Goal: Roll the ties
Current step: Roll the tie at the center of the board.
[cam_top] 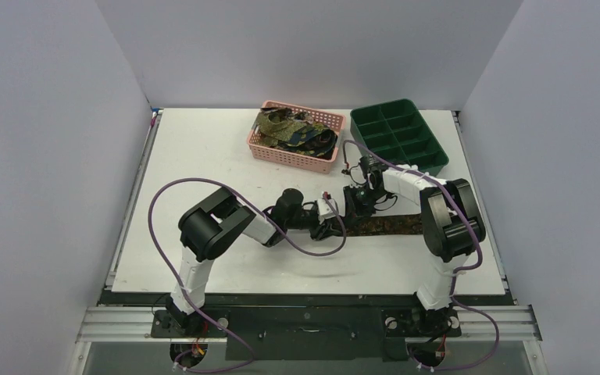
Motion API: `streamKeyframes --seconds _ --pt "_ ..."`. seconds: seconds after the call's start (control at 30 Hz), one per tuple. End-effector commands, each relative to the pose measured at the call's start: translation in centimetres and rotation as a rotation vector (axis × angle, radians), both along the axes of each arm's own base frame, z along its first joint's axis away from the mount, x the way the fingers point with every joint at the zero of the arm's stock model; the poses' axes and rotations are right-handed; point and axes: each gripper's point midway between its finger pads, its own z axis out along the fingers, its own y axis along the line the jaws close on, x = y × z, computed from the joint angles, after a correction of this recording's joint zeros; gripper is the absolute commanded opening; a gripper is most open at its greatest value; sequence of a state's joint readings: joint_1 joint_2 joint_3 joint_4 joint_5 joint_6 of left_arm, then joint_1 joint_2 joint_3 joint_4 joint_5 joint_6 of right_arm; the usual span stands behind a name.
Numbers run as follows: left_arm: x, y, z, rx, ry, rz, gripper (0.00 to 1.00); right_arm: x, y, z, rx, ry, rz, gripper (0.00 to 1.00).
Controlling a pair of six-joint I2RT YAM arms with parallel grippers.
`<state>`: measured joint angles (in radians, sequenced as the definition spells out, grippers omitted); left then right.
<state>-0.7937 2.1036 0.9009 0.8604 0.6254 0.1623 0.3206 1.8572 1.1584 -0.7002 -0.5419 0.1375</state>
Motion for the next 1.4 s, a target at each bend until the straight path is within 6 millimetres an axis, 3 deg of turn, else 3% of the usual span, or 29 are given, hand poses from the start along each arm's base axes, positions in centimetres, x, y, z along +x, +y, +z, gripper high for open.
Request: streamKeyframes --seconds 0.0,0.13,0.2,0.43,0.57,0.63,0.73,0.77,0.9,0.97,1.0,1.1,1.37 --pt "-1.4 3.8 -2.9 0.135 0.018 0.005 0.18 2.0 0.0 2.3 0.036 -0.108 0.023 0.14" --pt "-2.7 5.2 -4.0 0.181 0.003 -0.029 0.18 0.5 0.8 5.3 0.163 -0.109 0.013 0.44" --pt "-2.8 5.1 -4.2 0.188 0.002 -0.038 0.19 -0.3 2.0 6.6 0.240 -0.084 0.001 0.50" --pt "-2.5 4.7 -4.7 0.210 0.001 -0.053 0.21 -0.9 4.1 5.3 0.259 -0.049 -0.007 0.52" --pt "-2.4 4.8 -4.8 0.217 0.004 -0.051 0.21 -0.8 3.7 3.8 0.216 -0.033 -0.004 0.46" --pt "-2.4 4.8 -4.8 0.218 0.008 -0.047 0.21 -1.3 3.3 3.1 0.192 -0.015 0.004 0.36" --pt "-2.5 4.9 -4.8 0.218 0.012 -0.044 0.21 -1.6 2.0 2.2 0.136 -0.015 -0.004 0.02" --pt "-2.5 4.9 -4.7 0.216 0.010 -0.045 0.22 -1.7 1.6 1.9 0.122 -0.010 -0.009 0.00" --pt "-2.5 5.0 -4.5 0.209 0.005 -0.047 0.27 -1.4 -1.1 0.7 0.028 -0.009 -0.051 0.00" --pt "-2.4 4.9 -4.1 0.198 0.000 -0.048 0.39 -1.3 -2.2 -0.1 -0.014 0.005 -0.064 0.00" --pt "-2.2 4.7 -3.7 0.185 -0.009 -0.048 0.50 -1.3 -2.7 -0.3 -0.028 0.011 -0.072 0.00" --pt "-1.7 4.0 -2.1 0.135 -0.017 -0.042 0.66 -1.2 -3.9 -1.4 -0.093 0.022 -0.084 0.00" --pt "-1.1 1.9 1.7 0.019 -0.021 -0.033 0.73 -0.7 -5.9 -3.3 -0.221 0.035 -0.081 0.00"
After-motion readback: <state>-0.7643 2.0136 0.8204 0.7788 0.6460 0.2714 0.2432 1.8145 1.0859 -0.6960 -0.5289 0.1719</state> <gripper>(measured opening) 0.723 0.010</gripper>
